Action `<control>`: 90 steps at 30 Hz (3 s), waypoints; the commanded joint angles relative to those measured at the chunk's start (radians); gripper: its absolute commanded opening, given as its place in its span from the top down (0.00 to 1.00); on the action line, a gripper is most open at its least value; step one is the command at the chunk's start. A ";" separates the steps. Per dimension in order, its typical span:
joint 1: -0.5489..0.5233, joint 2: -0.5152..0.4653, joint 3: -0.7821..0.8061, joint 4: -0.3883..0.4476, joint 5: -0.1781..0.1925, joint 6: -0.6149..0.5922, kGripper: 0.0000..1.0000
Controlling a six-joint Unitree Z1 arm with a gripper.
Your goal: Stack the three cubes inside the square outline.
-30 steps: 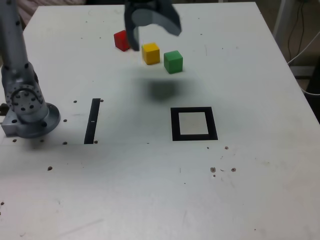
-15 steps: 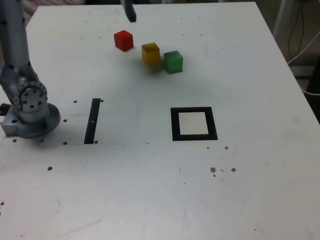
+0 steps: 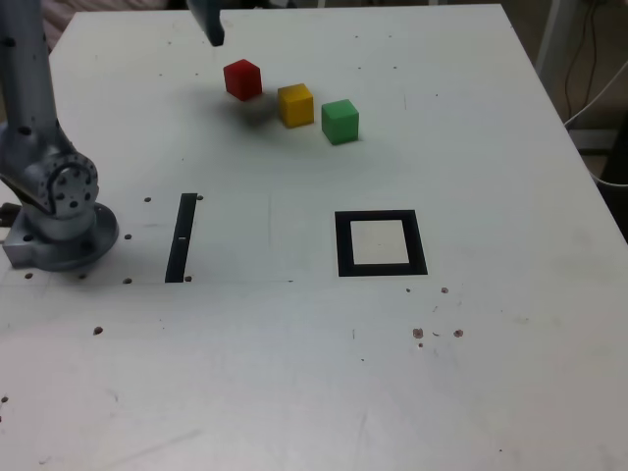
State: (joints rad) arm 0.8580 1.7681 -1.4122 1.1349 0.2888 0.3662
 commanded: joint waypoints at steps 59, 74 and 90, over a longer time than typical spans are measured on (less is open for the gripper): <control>0.164 0.347 -0.194 0.112 -0.203 -0.036 0.08; 0.151 0.378 -0.187 0.083 -0.177 -0.075 0.33; 0.124 0.380 -0.163 0.072 -0.185 -0.115 0.60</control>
State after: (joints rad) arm 0.9827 2.1472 -1.5746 1.2131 0.1035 0.2548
